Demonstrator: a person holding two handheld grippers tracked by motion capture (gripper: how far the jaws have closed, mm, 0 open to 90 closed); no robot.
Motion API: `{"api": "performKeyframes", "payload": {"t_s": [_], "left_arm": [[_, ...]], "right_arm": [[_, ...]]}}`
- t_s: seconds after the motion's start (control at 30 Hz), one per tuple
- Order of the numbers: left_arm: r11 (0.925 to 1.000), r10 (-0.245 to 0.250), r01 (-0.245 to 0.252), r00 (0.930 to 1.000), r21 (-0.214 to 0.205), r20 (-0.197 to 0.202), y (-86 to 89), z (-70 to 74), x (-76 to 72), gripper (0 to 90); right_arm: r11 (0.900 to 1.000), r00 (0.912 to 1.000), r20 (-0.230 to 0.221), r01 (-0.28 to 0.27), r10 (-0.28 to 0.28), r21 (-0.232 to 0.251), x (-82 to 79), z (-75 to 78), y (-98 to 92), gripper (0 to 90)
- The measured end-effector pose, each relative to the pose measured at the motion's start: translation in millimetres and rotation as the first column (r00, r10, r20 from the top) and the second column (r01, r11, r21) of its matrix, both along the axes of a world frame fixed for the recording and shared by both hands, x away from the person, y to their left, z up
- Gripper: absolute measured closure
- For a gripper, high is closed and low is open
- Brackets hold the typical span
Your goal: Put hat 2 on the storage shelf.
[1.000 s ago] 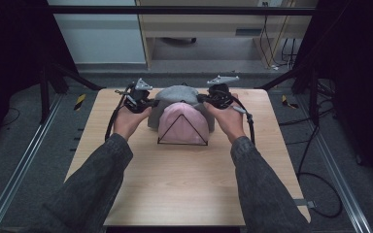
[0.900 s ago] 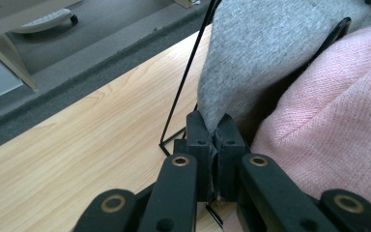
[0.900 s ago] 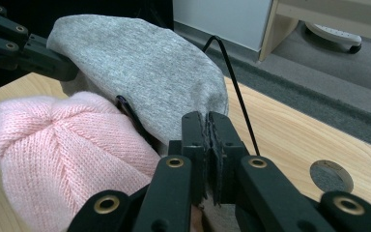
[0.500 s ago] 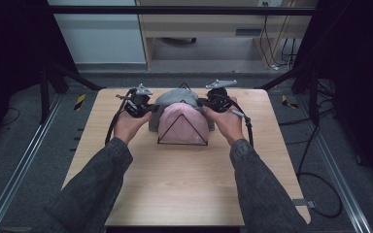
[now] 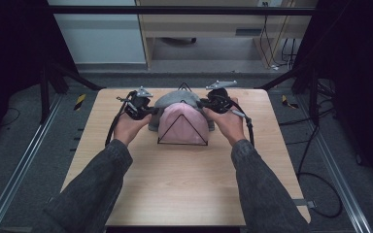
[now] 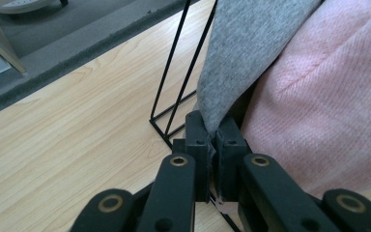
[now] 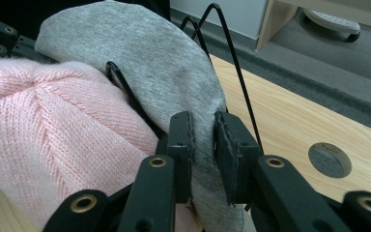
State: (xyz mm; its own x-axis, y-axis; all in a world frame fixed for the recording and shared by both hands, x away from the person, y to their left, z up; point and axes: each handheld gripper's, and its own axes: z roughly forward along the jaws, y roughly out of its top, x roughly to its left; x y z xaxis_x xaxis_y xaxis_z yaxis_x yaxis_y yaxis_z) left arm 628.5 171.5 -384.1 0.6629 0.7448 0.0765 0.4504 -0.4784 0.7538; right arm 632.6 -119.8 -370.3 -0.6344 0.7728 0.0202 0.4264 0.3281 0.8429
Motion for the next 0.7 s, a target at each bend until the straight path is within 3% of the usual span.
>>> {"api": "performKeyframes", "payload": {"t_s": [0.3,0.43,0.57,0.7], "left_arm": [[0.9998,0.013,-0.013,0.9999,-0.012,0.006,1.8,-1.5,-3.3,80.8],[0.9986,0.036,-0.035,0.9988,-0.039,0.033,2.4,1.9,-5.6,68.2],[0.9979,0.049,-0.047,0.9973,-0.045,0.055,3.1,6.3,-8.5,61.2],[0.9964,0.071,-0.067,0.9944,-0.052,0.078,4.9,12.1,-12.1,45.6]], "right_arm": [[0.9999,0.9999,-0.01,0.007,-0.007,-0.011,-0.2,-0.6,1.0,62.0],[0.9996,0.9996,0.009,0.027,-0.027,-0.013,-0.8,2.9,0.2,53.0],[0.9989,0.999,0.015,0.042,-0.042,-0.02,-2.0,4.8,-0.2,46.0],[0.998,0.9982,0.019,0.057,-0.056,-0.026,-4.0,7.6,-0.4,36.2]]}}
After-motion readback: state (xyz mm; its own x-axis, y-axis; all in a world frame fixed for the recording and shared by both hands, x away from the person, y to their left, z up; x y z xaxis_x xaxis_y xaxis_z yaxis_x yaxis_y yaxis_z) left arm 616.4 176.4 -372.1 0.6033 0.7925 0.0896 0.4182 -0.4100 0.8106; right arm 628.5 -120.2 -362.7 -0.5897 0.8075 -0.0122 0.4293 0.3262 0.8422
